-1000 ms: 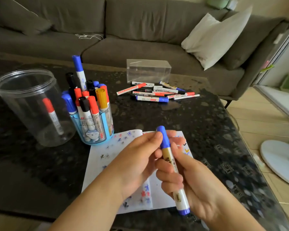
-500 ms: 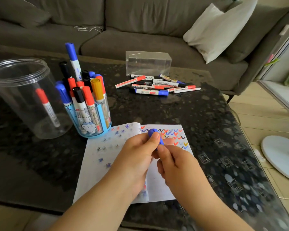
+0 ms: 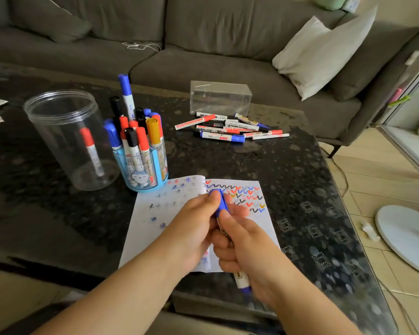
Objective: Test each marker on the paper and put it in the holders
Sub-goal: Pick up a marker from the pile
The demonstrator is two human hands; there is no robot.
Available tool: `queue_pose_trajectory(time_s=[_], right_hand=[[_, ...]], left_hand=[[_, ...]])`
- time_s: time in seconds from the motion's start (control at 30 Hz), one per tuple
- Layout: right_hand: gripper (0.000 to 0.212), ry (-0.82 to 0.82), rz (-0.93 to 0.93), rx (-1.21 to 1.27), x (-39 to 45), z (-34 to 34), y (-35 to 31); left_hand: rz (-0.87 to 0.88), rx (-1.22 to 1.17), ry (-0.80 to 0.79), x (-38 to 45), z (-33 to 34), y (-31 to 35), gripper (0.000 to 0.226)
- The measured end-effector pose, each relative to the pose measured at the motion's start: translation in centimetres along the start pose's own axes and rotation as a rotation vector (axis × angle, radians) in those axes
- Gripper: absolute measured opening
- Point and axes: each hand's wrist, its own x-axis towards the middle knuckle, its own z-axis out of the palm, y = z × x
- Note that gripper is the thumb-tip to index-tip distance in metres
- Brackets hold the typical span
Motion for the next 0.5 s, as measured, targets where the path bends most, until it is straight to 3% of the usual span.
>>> queue_pose_trajectory(time_s=[0.17, 0.27, 0.33, 0.37, 0.4, 0.5], right_hand=[[0.027, 0.190, -0.058, -0.383, -0.4, 0.8, 1.0], [0.025, 0.254, -0.114, -0.919, -1.1, 1.1, 0.9], [0.027, 0.259, -0.164, -1.240, -2.5, 1.0, 1.6], [0.022, 0.258, -0.157, -1.267, -3.4, 0.8, 2.1], [0.020, 0.261, -0.129, -1.222, -4.1, 0.4, 2.6], [0.032, 0.299, -0.091, -0.999, -4.8, -1.4, 3.1]], left_hand=[[-0.101, 0.021, 0.231, -0.3, 1.0, -1.0, 0.033], [-0.104, 0.027, 0.289, -0.3, 1.4, -1.0, 0.032], [-0.146, -0.067, 0.383, -0.9, 0.6, 0.5, 0.045], [-0.137, -0.133, 0.498, -0.7, 0.1, 1.4, 0.051], [-0.098, -0.192, 0.505, -0.3, -1.0, 1.9, 0.051], [-0.012, -0.176, 0.304, -1.3, -2.8, 2.8, 0.035]])
